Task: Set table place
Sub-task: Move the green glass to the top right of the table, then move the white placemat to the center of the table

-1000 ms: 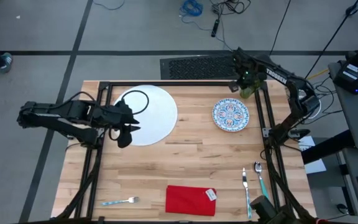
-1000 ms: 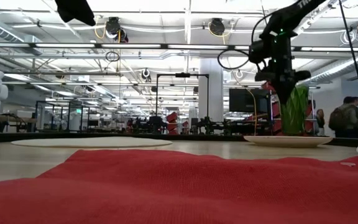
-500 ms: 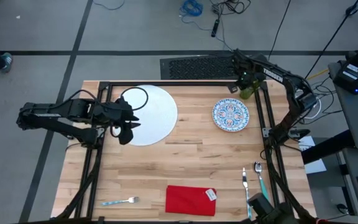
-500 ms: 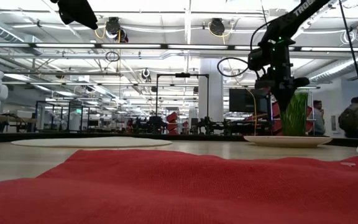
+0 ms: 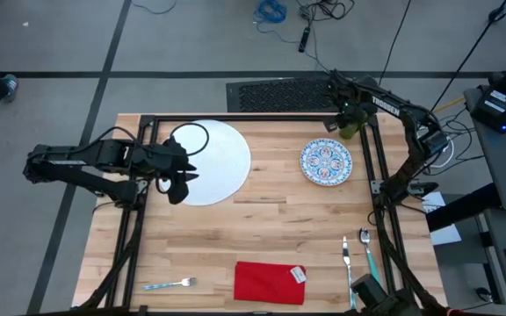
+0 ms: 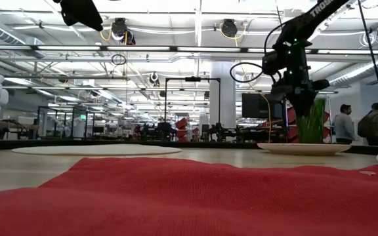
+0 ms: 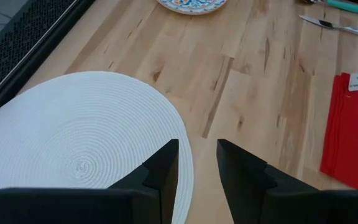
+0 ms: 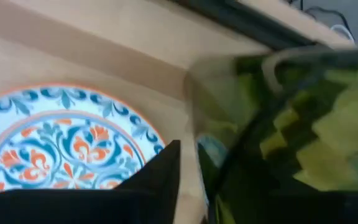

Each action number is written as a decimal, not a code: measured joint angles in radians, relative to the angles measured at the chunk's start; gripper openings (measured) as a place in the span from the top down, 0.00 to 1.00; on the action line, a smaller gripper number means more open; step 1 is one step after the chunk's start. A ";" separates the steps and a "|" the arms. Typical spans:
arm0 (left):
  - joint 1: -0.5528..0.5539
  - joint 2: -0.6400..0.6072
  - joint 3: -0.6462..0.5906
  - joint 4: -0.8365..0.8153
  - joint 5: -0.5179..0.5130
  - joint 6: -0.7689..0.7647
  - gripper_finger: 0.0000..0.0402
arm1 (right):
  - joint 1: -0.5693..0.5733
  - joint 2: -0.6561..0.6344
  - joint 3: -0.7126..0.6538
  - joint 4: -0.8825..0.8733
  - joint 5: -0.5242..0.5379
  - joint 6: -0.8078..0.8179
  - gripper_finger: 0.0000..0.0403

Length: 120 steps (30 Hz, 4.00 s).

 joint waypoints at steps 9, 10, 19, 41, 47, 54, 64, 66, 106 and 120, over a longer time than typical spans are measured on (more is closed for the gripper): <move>0.000 0.000 0.000 -0.001 0.005 0.000 0.76 | 0.000 -0.109 0.000 -0.069 -0.048 -0.023 0.58; 0.000 0.000 0.000 0.000 0.005 0.000 0.76 | 0.000 -0.131 0.000 -0.069 -0.048 -0.024 0.57; 0.000 0.000 0.000 0.000 0.005 0.001 0.76 | 0.012 -0.316 0.000 -0.059 -0.078 0.011 0.56; 0.000 0.000 -0.006 -0.056 0.104 0.104 0.76 | 0.741 -0.603 0.002 0.112 0.045 0.642 0.82; -0.009 0.000 -0.116 -0.061 0.210 0.094 0.76 | 1.095 -0.523 0.002 0.331 0.260 0.718 0.98; -0.078 0.021 -0.270 -0.066 0.233 0.080 0.75 | 1.352 -0.381 0.002 0.470 0.442 0.718 1.00; -0.171 0.196 -0.278 -0.002 0.200 0.192 0.61 | 1.490 -0.226 0.001 0.570 0.402 0.626 1.00; -0.179 0.254 -0.278 0.022 0.151 0.166 0.60 | 1.508 -0.215 0.001 0.574 0.402 0.568 1.00; -0.139 0.616 -0.278 0.215 -0.045 0.106 0.60 | 1.593 -0.405 -0.346 0.800 0.391 0.499 1.00; -0.076 0.616 -0.303 0.214 -0.003 0.138 0.60 | 1.585 -0.420 -0.347 0.802 0.401 0.465 1.00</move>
